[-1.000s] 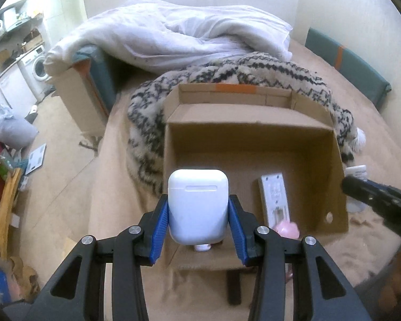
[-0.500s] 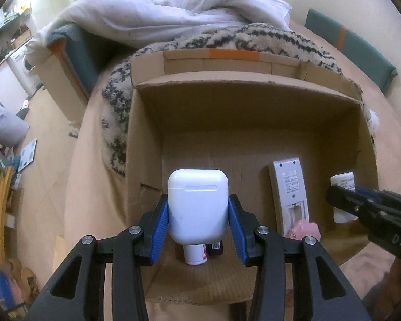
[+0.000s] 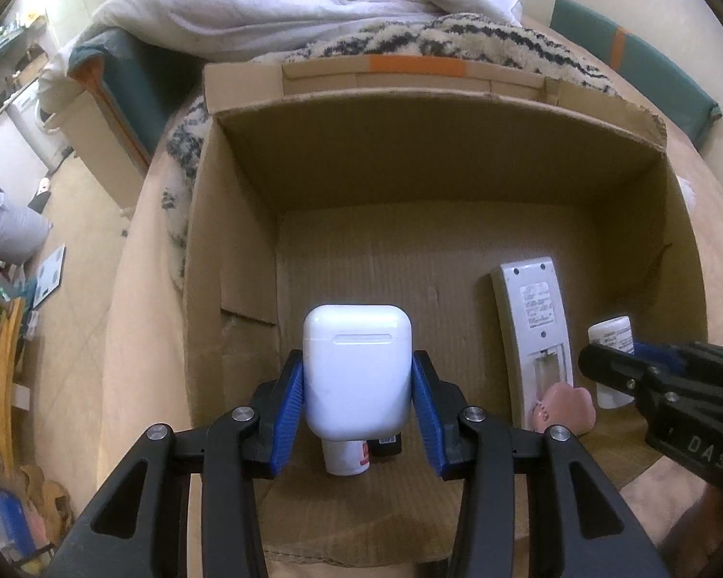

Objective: Organize rigid objects
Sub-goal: 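Lift the earbud case and medicine bottle over the box, then lower the earbud case and medicine bottle into the box and open both tools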

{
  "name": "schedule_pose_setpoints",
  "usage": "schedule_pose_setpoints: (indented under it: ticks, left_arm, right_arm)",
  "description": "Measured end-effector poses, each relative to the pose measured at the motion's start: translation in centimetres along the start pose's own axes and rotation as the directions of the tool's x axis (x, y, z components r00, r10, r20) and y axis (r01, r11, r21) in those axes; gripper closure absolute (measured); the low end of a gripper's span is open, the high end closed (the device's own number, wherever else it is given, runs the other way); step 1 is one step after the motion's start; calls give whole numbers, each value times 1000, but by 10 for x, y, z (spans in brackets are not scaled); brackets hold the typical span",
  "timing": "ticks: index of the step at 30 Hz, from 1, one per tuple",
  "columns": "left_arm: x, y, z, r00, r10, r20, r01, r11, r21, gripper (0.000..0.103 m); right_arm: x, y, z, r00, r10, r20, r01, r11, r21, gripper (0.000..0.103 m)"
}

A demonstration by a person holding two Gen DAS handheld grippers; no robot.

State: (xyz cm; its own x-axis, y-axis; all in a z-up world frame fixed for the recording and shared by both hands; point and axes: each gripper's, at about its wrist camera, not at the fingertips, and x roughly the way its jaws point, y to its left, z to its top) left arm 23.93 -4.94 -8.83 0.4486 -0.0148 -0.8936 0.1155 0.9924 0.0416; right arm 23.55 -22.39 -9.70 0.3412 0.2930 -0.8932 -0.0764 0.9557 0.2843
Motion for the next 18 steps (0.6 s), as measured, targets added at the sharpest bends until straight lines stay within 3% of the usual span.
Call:
schedule_pose_setpoints:
  ticks: [18]
  left_arm:
    - [-2,1,-1,1000,17,14,-17,1000,5,64]
  right_arm:
    - [-4,1,0,999,31,18,-30,1000,-7,75]
